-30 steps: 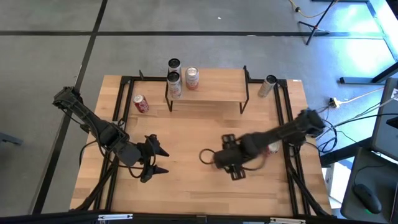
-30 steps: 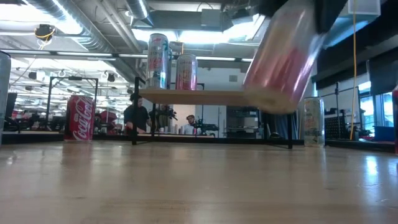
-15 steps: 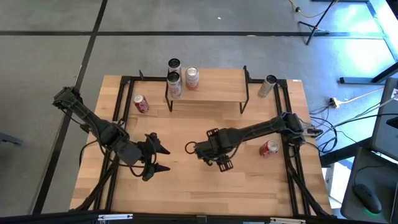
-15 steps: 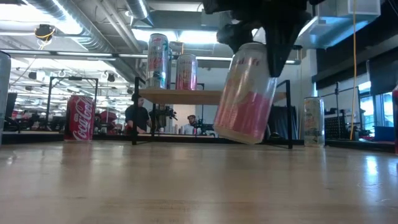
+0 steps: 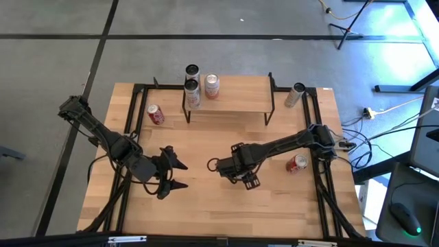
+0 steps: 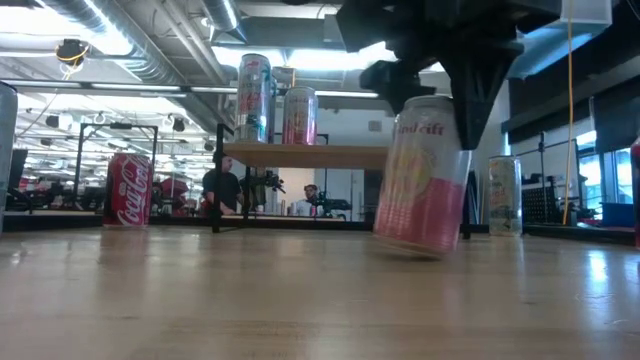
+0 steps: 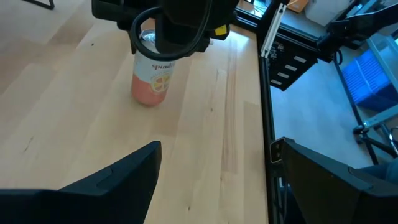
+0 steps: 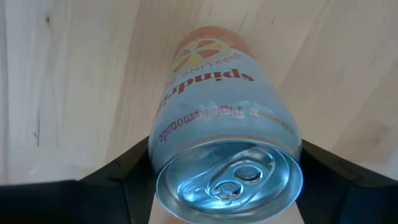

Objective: Place canned beverage on shelf
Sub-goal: Put the orange soda can aligned with the other orange soda can on the shelf

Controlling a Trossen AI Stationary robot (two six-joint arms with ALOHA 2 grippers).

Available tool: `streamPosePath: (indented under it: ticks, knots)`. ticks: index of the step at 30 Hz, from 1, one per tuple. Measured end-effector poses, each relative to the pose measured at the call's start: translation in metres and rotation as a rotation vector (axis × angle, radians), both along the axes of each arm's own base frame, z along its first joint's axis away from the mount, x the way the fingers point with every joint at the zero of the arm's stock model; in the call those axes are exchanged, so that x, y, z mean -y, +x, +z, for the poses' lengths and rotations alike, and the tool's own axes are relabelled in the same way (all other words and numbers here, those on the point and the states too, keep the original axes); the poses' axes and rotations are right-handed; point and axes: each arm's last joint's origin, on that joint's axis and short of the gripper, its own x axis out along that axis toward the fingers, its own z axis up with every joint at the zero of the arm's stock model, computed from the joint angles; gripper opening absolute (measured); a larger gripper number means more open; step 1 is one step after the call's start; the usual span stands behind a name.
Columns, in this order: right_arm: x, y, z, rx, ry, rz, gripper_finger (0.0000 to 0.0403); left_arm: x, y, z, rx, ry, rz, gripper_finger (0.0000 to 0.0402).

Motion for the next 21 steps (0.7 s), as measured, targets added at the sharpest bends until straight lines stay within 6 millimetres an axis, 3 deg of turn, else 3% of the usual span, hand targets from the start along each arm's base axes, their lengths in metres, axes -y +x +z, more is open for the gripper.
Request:
streamPosePath:
  ticks: [9,21]
  knots:
    - [-0.0008,0.0029,-0.0007,0.026,0.006,-0.002,0.034,0.0,0.0,0.0,0.0,0.0,0.001,0.0318]
    - [0.0007,-0.0048,0.0039,-0.047,-0.009,-0.069,0.0348,0.0,0.0,0.0,0.001,0.001,0.001,0.0318]
